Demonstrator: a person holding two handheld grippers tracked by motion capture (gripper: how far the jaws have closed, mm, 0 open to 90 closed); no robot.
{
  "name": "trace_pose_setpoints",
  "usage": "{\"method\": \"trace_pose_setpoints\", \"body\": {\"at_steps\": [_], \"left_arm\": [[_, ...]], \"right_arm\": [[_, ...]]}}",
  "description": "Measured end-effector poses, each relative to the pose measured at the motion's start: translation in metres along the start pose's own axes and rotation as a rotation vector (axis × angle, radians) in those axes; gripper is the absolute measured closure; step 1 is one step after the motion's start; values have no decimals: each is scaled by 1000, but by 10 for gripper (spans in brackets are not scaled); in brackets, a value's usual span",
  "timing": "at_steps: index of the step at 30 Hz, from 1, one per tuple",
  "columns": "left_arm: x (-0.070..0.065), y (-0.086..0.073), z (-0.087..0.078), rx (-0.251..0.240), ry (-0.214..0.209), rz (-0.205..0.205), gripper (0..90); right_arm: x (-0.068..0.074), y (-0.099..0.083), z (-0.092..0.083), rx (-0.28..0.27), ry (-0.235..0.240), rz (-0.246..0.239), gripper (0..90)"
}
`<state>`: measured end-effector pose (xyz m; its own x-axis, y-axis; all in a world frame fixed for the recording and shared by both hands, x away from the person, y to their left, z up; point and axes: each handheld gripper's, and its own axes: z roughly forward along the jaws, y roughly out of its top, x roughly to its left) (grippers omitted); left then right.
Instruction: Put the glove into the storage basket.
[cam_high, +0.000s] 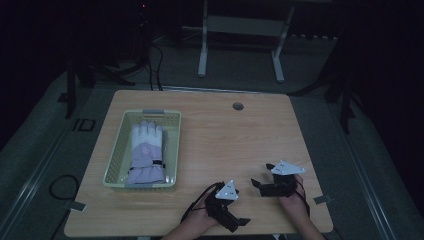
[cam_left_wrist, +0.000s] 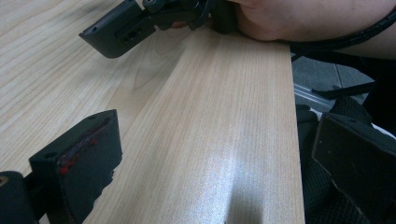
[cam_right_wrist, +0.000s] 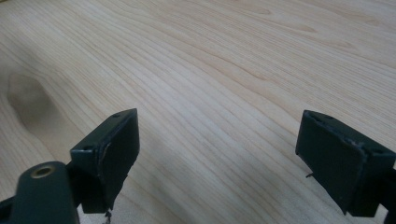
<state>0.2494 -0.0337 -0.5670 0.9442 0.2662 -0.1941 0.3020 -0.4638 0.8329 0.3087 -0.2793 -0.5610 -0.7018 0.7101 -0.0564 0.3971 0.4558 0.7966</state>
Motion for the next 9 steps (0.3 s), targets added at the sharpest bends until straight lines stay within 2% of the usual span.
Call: {"method": "trace_pose_setpoints", "body": {"at_steps": [9], "left_arm": [[-2,-1,0,0,2,9,18]], "right_arm": [[0,0,1,11,-5,-3,137]]}}
